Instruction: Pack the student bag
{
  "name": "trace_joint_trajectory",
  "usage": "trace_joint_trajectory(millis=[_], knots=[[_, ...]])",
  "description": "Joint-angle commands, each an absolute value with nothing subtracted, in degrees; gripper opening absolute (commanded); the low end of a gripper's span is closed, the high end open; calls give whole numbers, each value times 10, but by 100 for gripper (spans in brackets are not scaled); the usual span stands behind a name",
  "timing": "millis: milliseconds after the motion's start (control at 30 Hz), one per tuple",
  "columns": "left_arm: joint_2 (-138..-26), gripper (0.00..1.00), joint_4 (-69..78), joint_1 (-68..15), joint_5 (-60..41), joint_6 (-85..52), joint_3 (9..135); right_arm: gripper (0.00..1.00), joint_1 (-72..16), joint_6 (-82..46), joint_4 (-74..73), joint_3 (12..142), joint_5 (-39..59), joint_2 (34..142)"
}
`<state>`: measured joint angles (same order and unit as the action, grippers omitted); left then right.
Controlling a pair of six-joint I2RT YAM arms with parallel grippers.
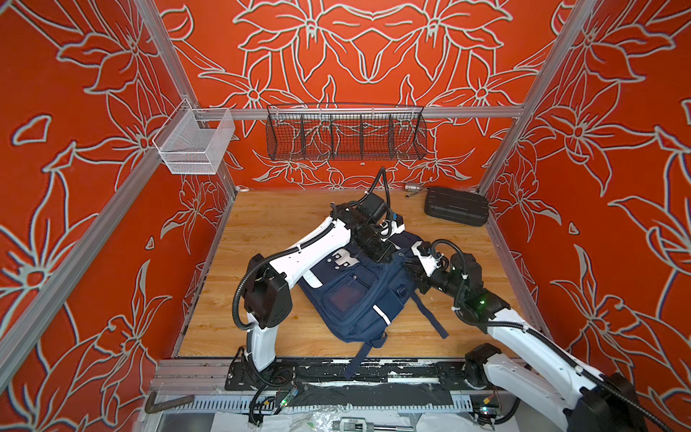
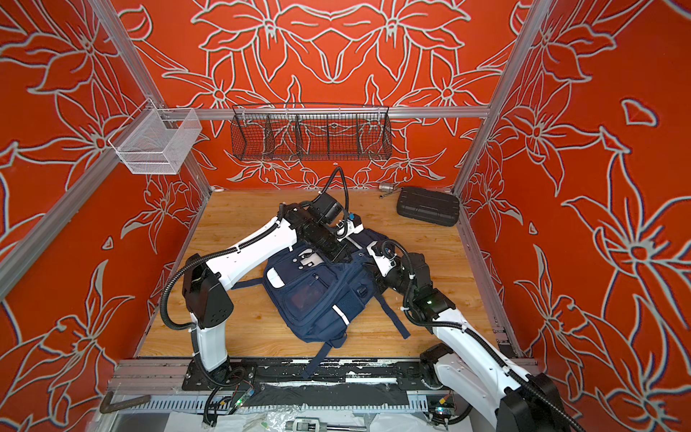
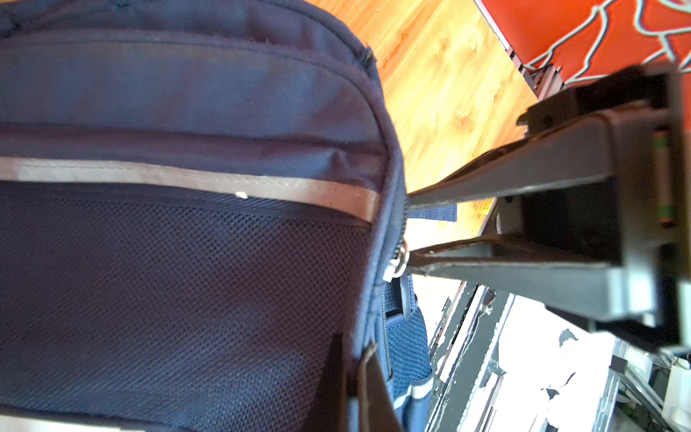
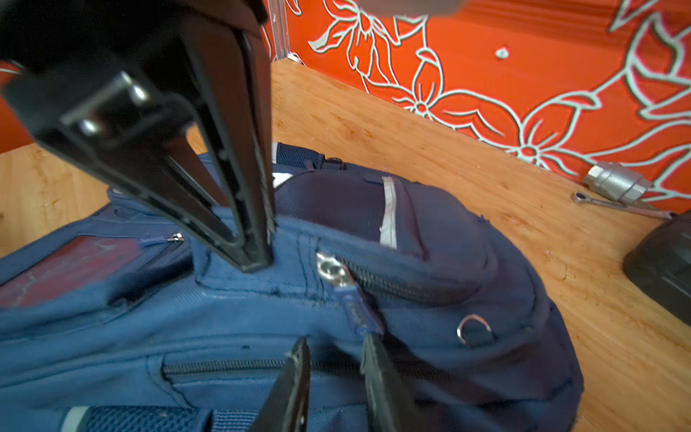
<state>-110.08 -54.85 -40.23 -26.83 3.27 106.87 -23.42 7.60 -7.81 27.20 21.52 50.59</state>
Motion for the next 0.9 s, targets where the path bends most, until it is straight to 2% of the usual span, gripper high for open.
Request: trace_joint_trajectory(millis=[0, 367, 667, 867], knots=[[-1062, 0, -554, -402, -291, 58, 1072, 27, -232, 99, -68, 292, 228, 488], [-1052, 0, -554, -402, -304, 66, 1062, 30, -224, 119, -60, 309, 221, 518], [-1035, 0, -550, -403, -307, 100, 1031, 35, -224, 133, -49, 338, 261, 553], [-1037, 0, -545, -404, -303, 114, 1035, 28, -224, 135, -20, 365, 342, 595]])
